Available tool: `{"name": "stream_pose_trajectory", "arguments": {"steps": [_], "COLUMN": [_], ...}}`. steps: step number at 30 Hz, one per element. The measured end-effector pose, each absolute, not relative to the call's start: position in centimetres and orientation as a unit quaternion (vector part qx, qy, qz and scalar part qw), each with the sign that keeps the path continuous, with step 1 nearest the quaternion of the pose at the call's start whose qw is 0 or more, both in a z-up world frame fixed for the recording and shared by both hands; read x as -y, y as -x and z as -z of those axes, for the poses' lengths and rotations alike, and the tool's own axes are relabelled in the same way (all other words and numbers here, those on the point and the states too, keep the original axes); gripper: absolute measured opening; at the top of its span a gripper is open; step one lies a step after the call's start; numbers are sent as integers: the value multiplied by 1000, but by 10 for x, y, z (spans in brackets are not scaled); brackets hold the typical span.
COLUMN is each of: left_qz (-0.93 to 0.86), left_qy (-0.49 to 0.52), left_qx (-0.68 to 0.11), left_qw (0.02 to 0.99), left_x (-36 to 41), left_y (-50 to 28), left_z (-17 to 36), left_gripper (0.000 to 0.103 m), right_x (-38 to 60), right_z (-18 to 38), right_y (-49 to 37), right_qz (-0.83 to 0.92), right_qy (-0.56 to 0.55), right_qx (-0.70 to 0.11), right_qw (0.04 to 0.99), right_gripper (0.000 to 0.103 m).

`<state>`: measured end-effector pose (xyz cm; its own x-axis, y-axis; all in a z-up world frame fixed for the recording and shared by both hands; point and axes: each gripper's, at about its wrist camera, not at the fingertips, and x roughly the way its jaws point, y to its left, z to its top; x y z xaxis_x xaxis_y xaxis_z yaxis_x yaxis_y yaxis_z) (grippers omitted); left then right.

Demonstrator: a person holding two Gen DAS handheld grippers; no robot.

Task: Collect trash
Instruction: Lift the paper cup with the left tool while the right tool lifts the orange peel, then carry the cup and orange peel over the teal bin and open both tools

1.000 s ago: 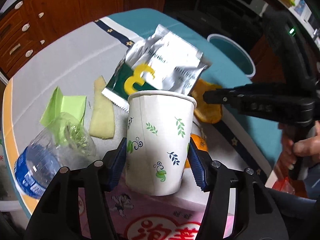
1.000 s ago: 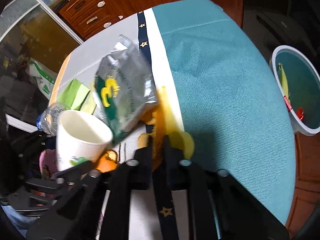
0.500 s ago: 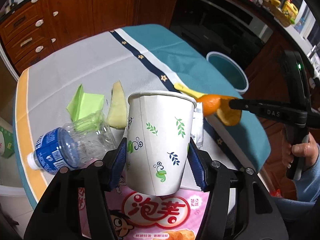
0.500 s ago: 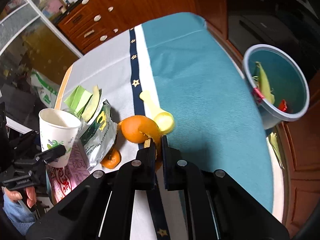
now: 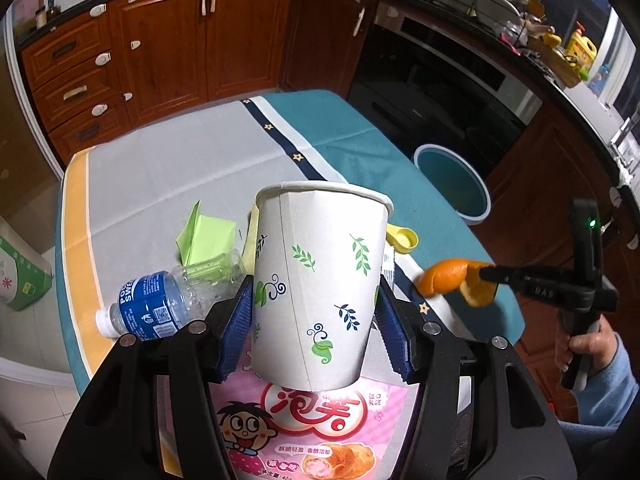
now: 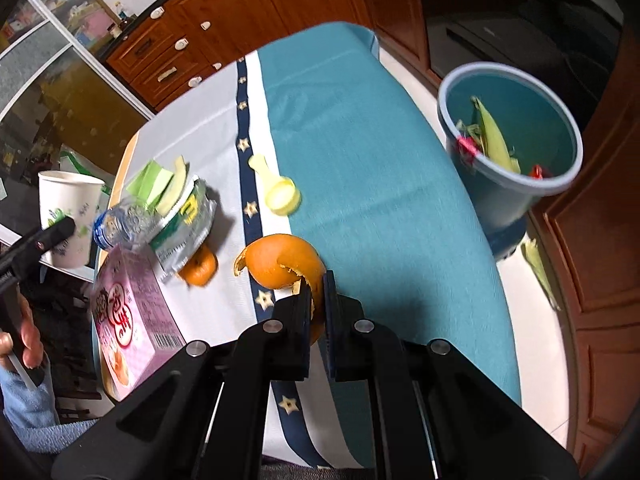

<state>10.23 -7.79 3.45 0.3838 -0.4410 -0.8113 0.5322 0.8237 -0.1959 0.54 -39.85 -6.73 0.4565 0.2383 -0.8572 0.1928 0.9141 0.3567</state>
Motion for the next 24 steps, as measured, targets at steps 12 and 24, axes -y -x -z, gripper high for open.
{"name": "stream_pose_trajectory", "arguments": {"steps": [12,24], "left_qz": [318,329], "left_qy": [-68,-102], "left_qx": [-495,-510], "left_qw": [805,788], "left_x": [108,152], "left_y": [-83,-81], "left_z": [-12,-2], "left_gripper": [59,59], "right_x": [393,398], "right_z": [105,110], "right_y": [-3,-12], "right_qz": [-17,-31], "right_qy": [-232,-245], "right_qx": [-544,-508], "right_qw": [807,825], "right_gripper": [10,4]}}
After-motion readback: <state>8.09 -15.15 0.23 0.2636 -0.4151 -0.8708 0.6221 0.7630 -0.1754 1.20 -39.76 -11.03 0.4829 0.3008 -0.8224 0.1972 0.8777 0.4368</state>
